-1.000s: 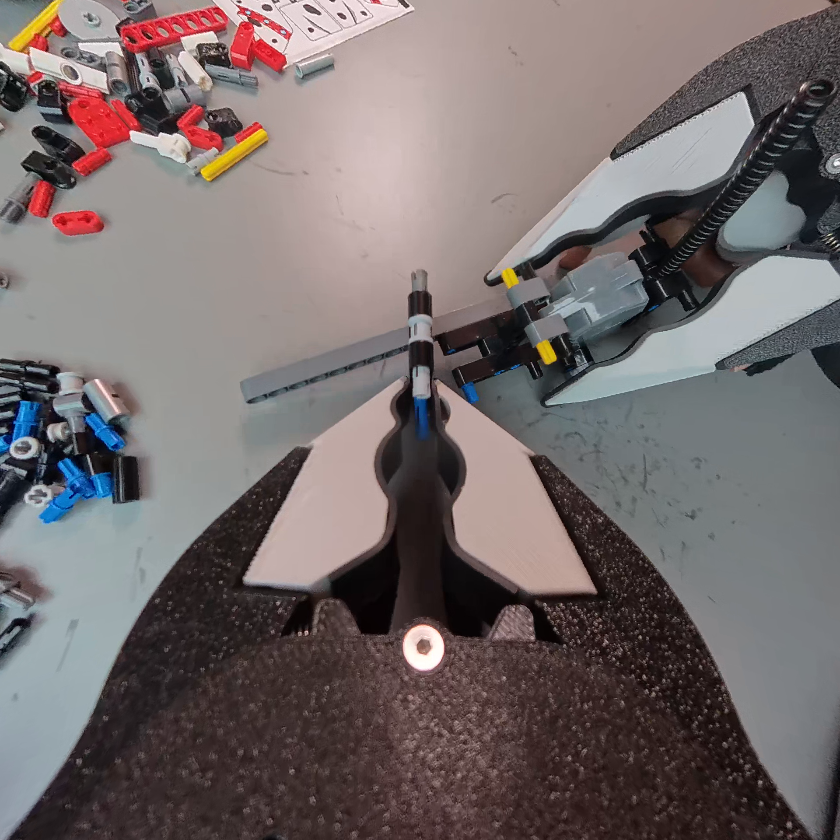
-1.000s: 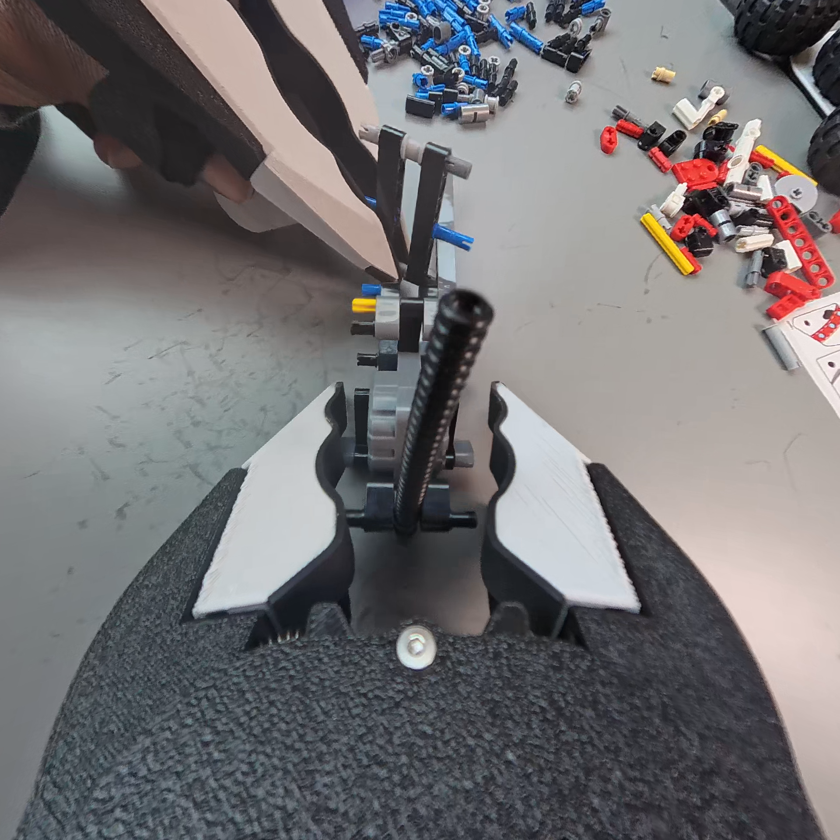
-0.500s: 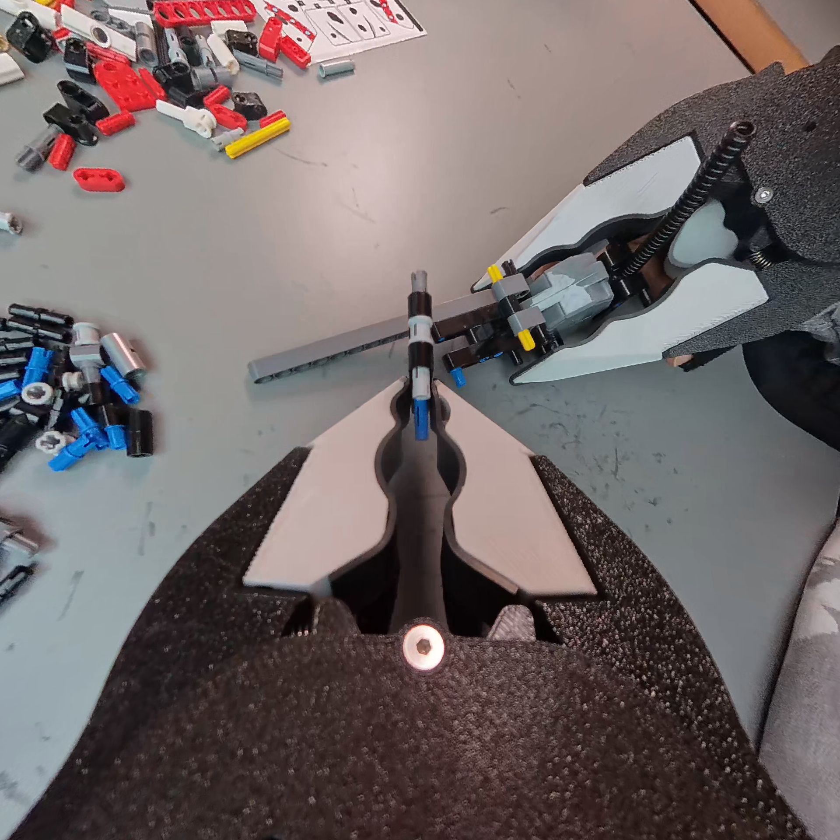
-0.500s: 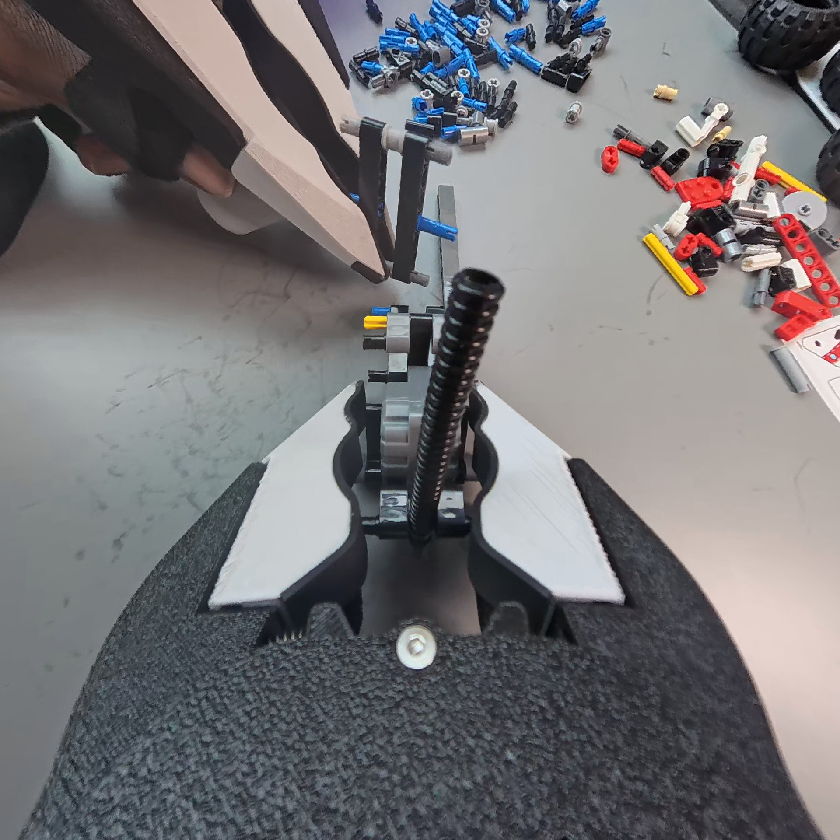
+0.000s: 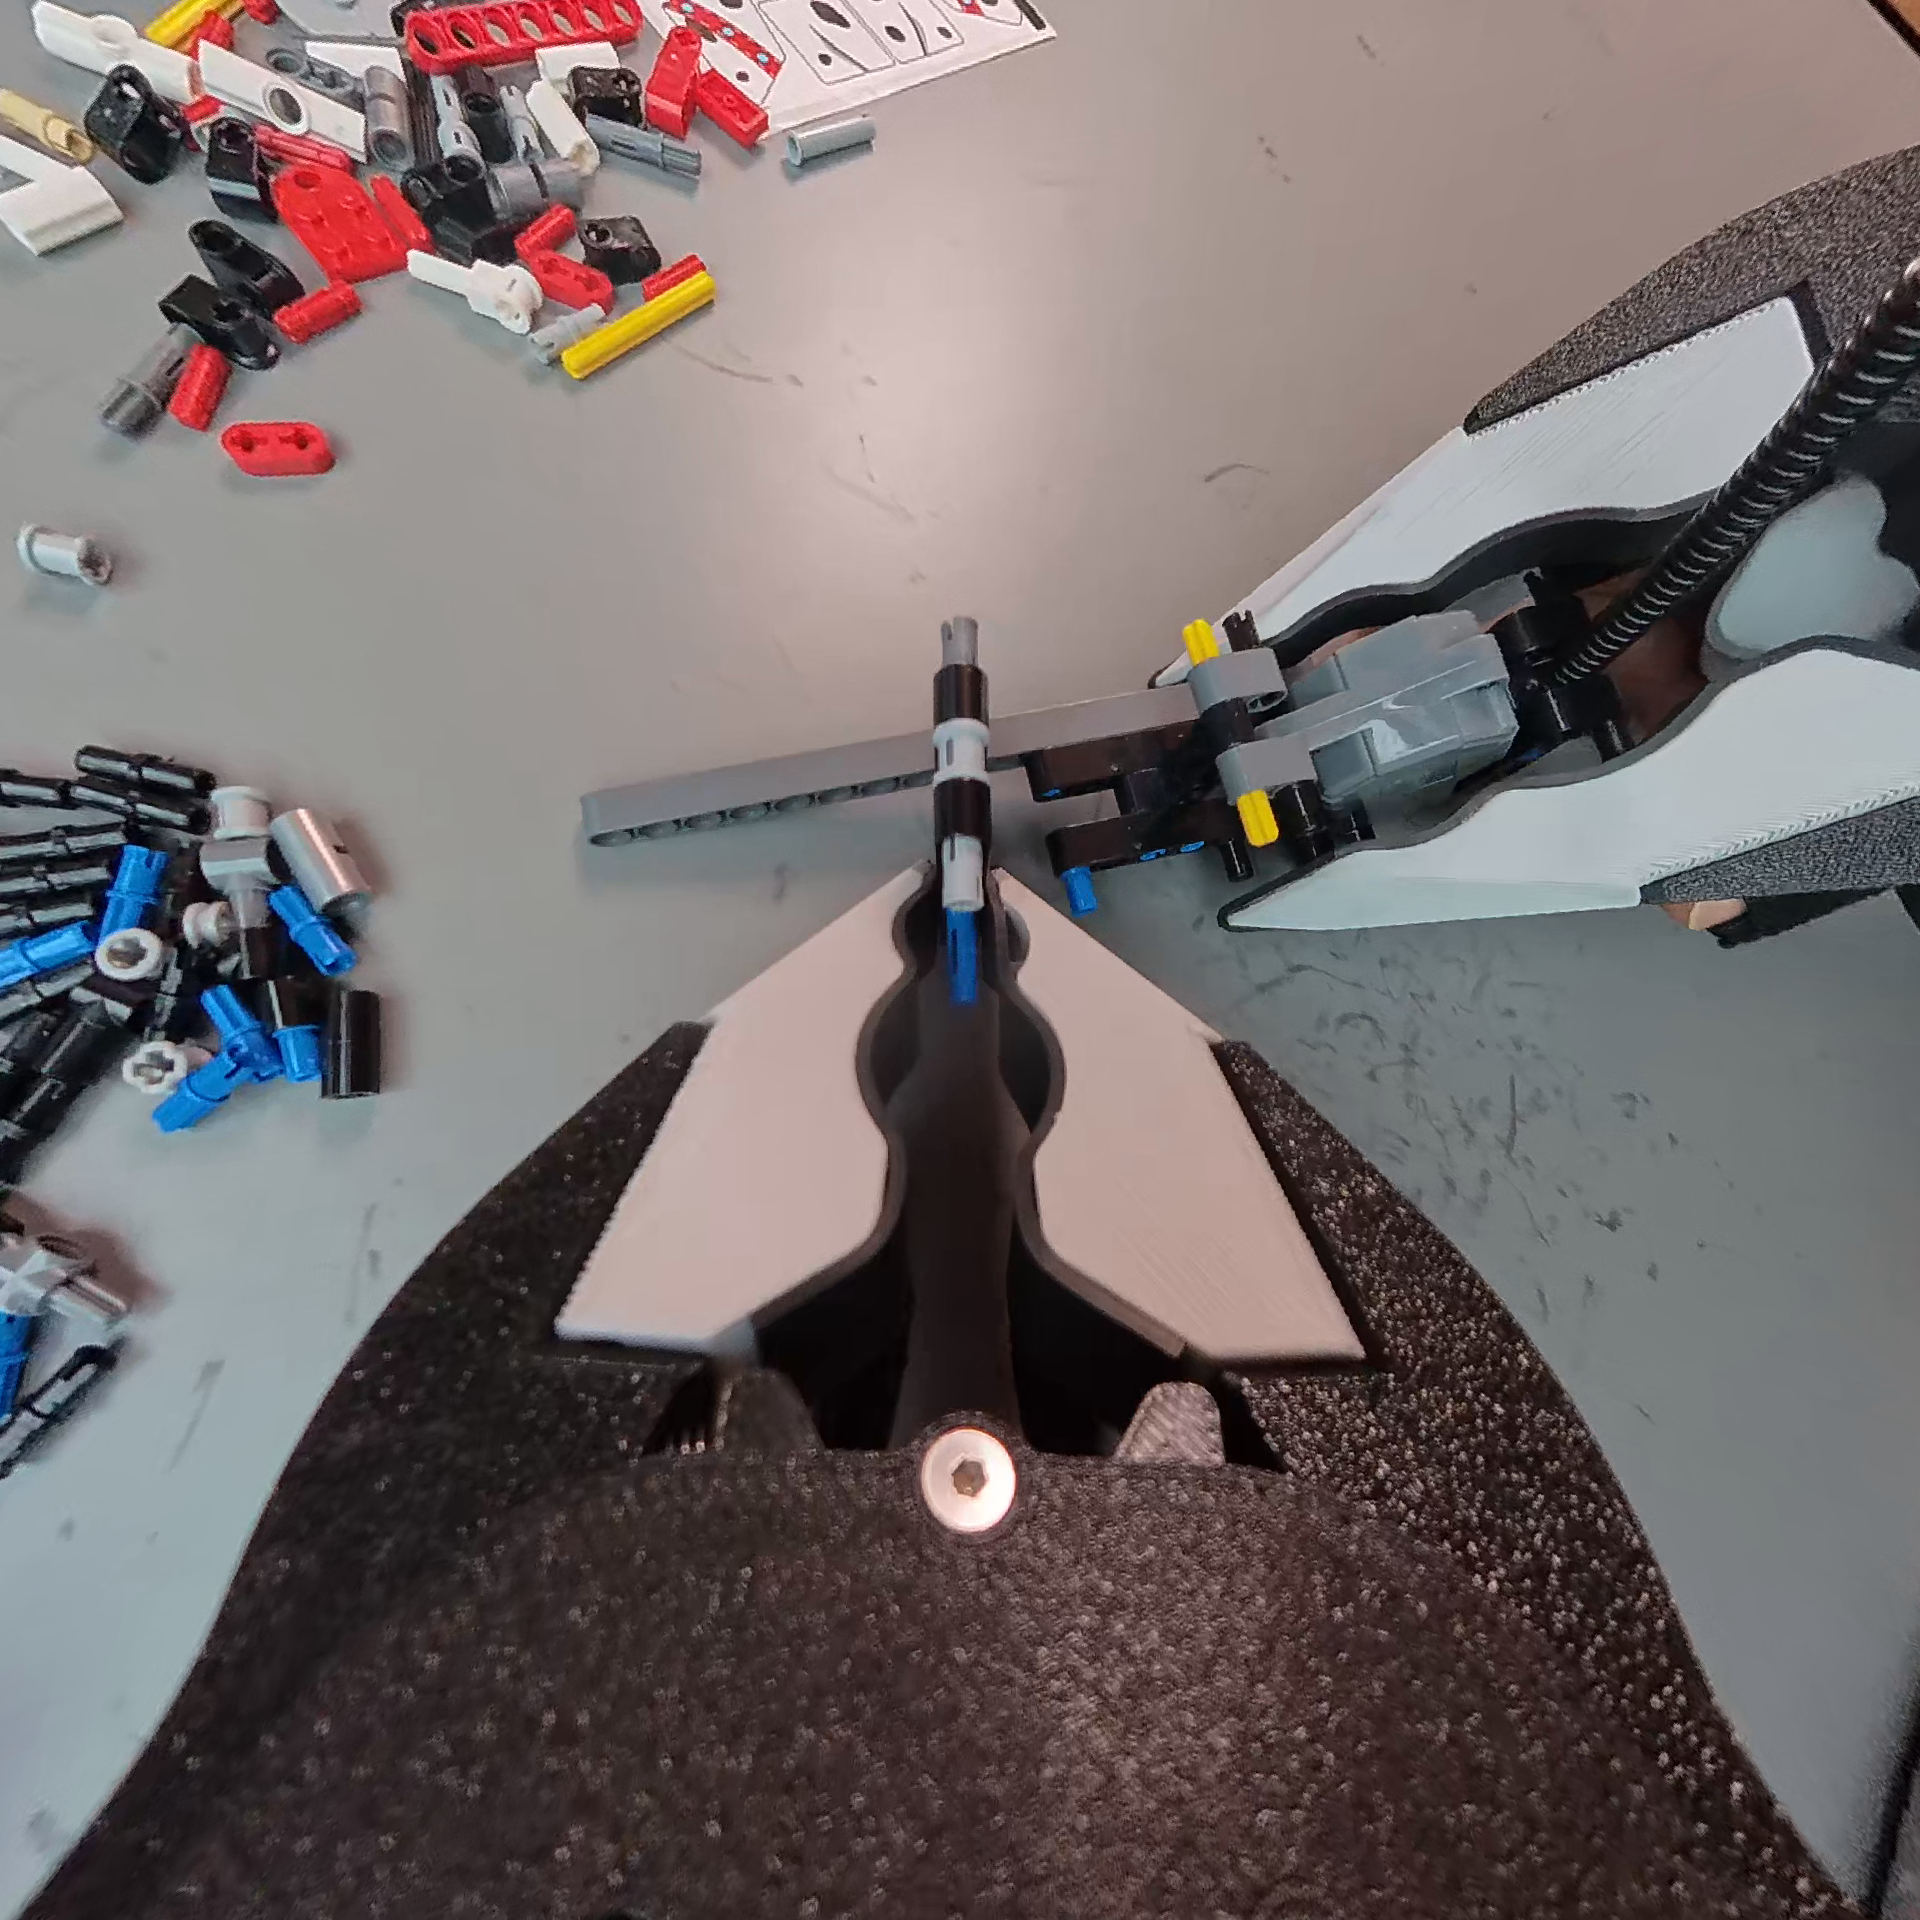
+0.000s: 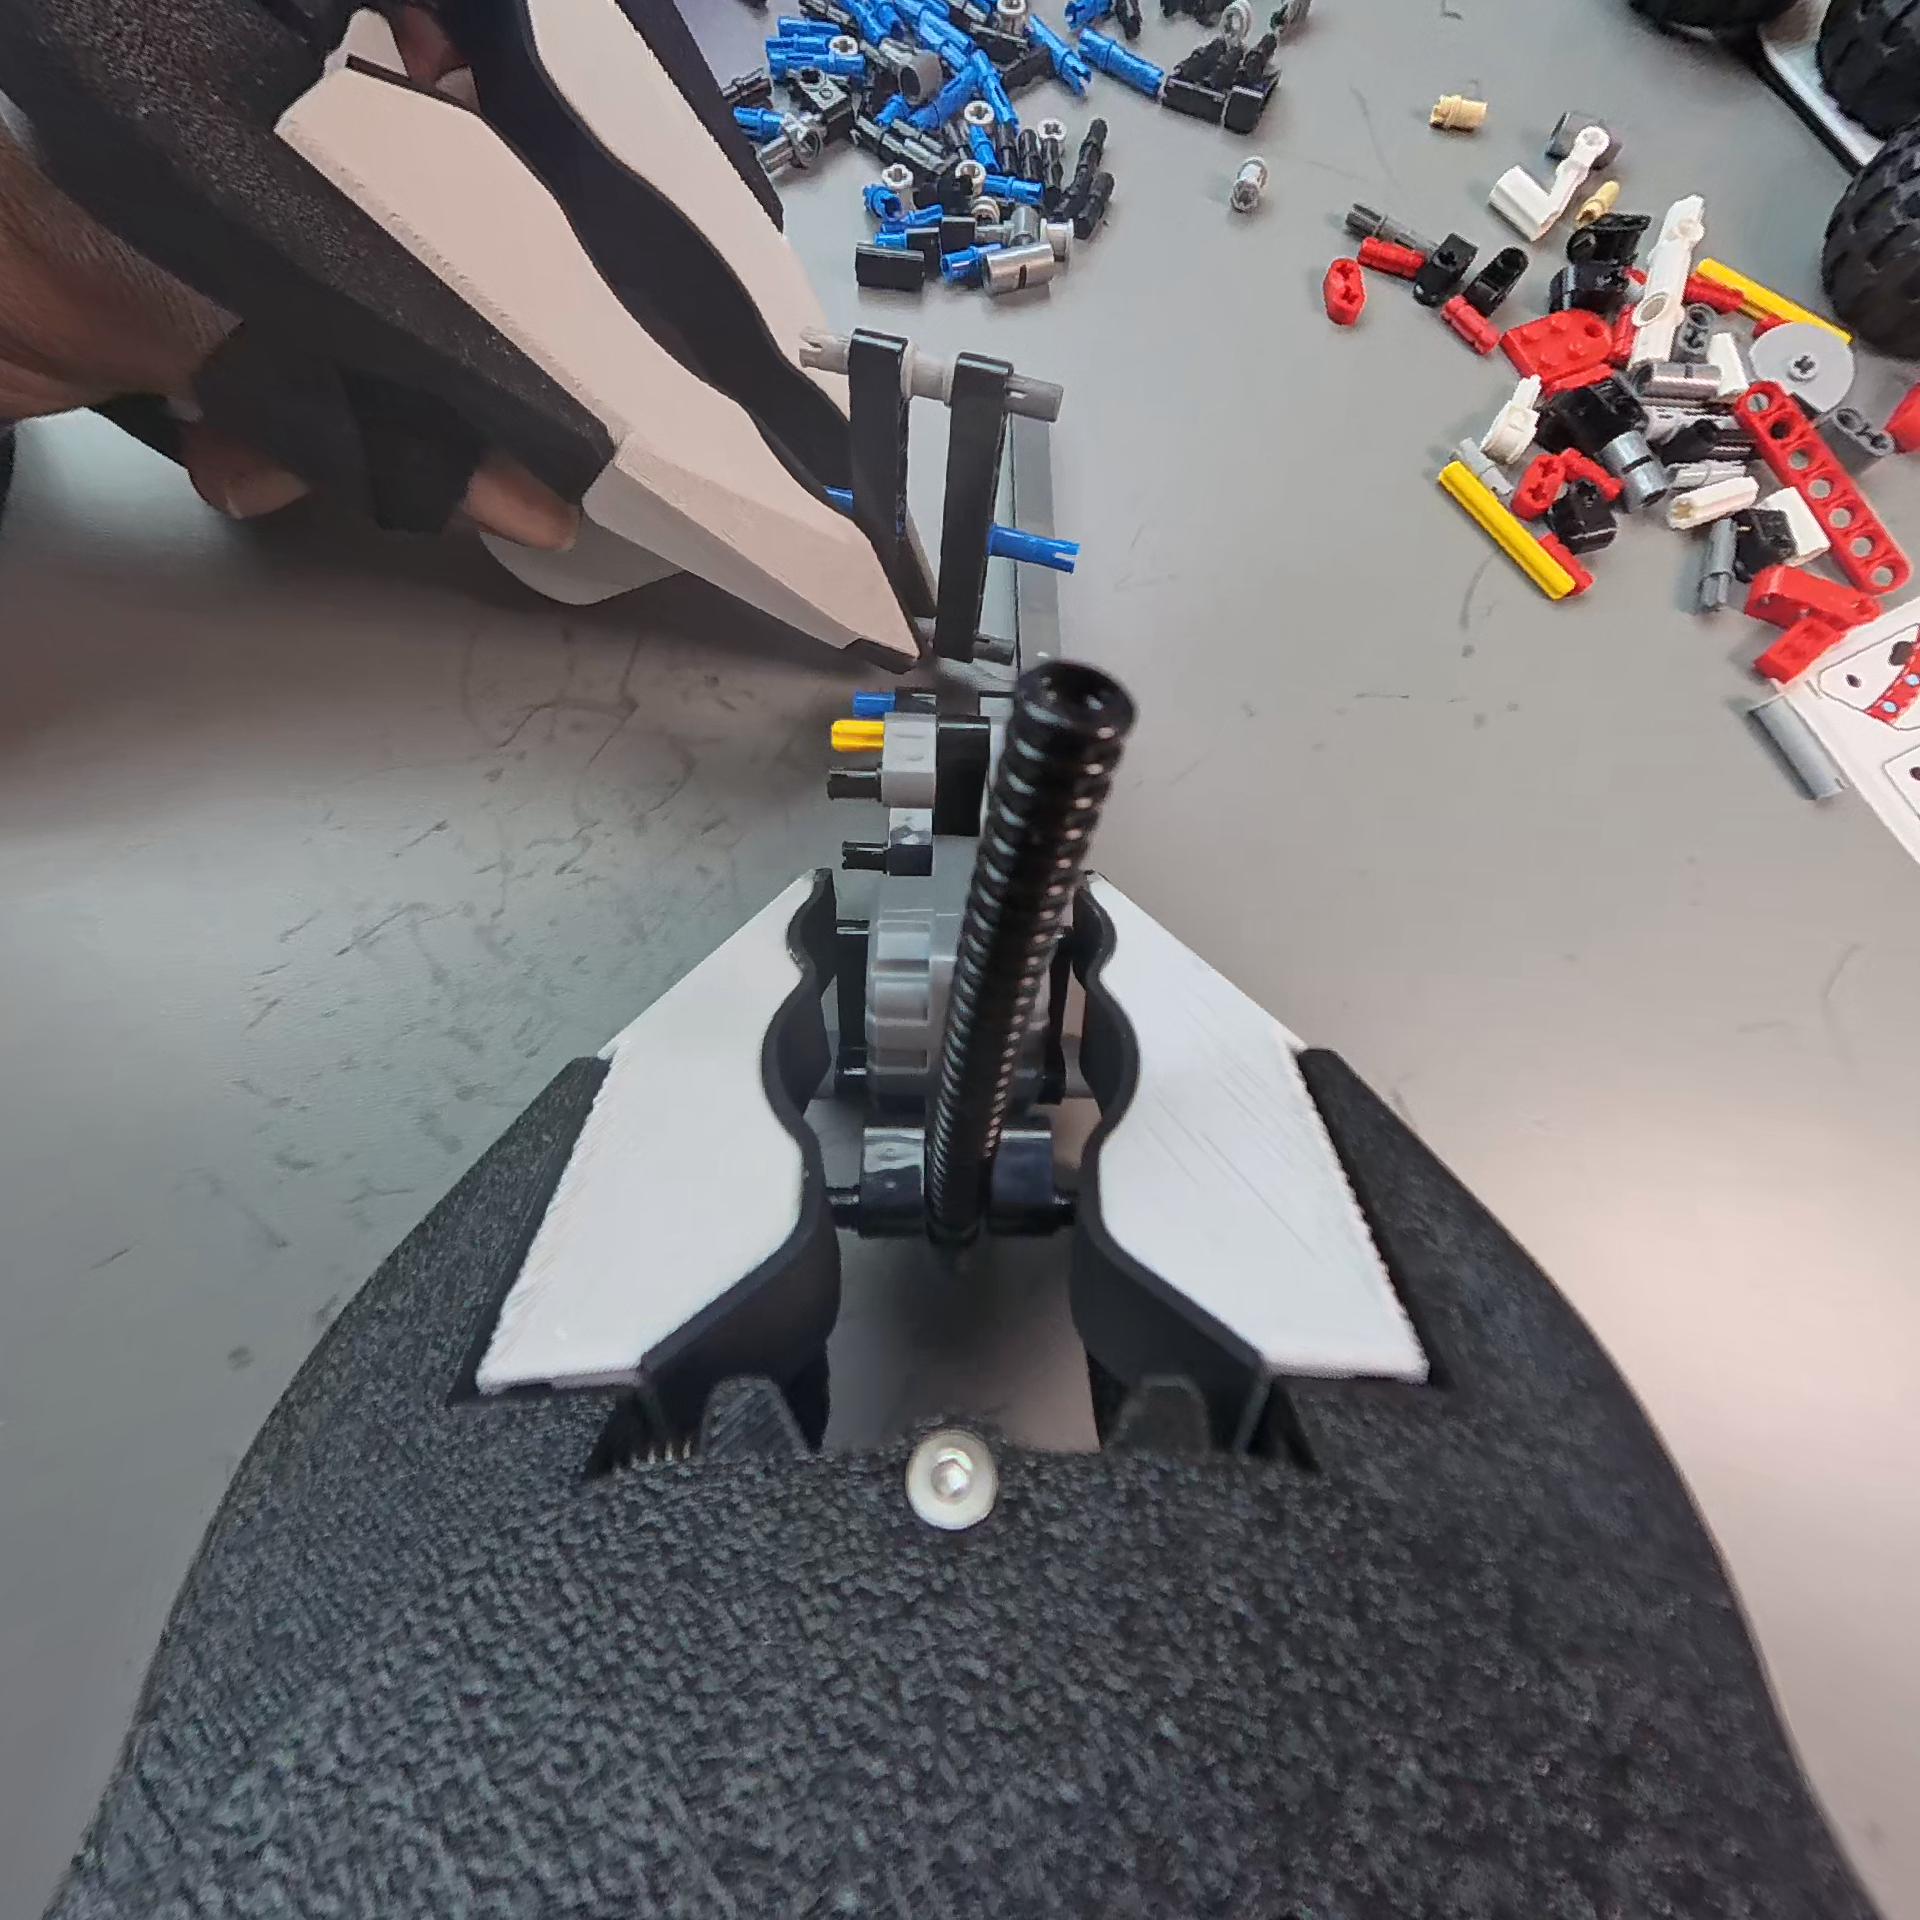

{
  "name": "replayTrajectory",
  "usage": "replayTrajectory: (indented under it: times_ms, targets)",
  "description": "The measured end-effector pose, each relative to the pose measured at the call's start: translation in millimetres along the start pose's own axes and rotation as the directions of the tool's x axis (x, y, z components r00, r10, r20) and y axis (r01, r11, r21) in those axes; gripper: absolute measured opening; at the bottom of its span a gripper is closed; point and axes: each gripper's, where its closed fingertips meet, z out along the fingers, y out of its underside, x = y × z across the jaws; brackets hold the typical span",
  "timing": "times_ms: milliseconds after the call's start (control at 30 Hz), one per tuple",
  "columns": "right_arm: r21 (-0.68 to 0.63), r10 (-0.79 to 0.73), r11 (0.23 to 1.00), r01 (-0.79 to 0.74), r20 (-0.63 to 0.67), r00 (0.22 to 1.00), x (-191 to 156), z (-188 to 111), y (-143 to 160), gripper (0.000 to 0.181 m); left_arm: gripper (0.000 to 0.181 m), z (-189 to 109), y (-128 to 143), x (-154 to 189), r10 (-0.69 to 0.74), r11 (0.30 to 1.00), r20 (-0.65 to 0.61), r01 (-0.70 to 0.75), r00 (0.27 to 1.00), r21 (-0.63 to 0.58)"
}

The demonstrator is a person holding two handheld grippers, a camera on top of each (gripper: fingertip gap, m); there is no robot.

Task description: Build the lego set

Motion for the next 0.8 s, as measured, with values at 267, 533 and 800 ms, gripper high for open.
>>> replayTrajectory:
  times_ms: [267, 533, 800]
  targets:
    - [-0.028, -0.006, 1.000, 0.006, -0.022, 1.000, -4, 0, 1, 0.045, 0.007, -2, -4, 1, 0.017, 0.999, 0.018, -0.017, 1.000, 0.030]
    - [-0.047, -0.108, 0.993, 0.108, -0.006, 0.994, -10, -1, 2, 0.045, 0.007, -2, -2, 2, 0.033, 0.999, 0.031, -0.034, 0.999, 0.022]
    - [-0.083, -0.212, 0.974, 0.210, -0.020, 0.977, -14, -2, 4, 0.044, 0.006, -3, 1, 5, 0.006, 1.000, 0.005, -0.006, 1.000, 0.006]
